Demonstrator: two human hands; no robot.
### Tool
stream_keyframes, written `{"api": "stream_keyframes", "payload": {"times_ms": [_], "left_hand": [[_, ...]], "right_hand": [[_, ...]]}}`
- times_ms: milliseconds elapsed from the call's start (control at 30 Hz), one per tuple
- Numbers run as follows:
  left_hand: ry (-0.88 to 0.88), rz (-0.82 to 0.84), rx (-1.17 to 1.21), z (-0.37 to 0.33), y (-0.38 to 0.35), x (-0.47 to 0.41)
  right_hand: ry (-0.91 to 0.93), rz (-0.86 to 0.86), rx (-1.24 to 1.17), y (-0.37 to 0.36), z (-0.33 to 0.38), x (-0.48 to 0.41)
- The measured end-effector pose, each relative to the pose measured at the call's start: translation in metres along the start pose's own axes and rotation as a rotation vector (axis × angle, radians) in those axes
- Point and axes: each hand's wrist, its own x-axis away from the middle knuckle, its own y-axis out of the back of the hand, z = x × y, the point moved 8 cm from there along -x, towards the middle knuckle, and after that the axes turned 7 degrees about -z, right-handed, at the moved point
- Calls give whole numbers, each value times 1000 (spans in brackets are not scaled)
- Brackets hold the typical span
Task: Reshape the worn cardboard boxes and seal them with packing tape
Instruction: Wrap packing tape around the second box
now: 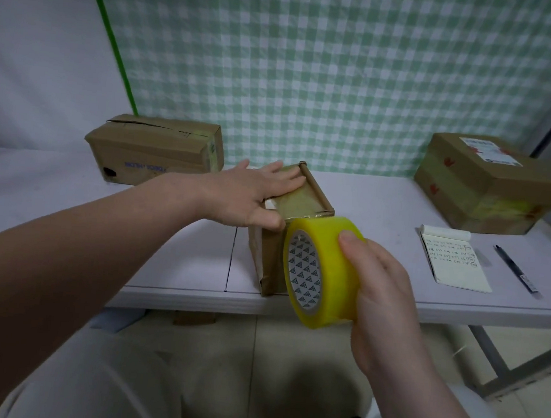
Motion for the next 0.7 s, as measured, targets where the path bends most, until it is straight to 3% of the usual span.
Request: {"api": "stream_keyframes", "payload": {"times_ms": [233,467,700], "left_hand": [[-169,-41,-31,-22,-9,18],[-145,-54,-15,-17,-8,10],[-82,-41,49,-12,-7,6]], "right_hand": [[13,-12,-44,-5,-6,-5],[-3,167,0,-9,-21,6],[44,90,7,12,-37,23]]}}
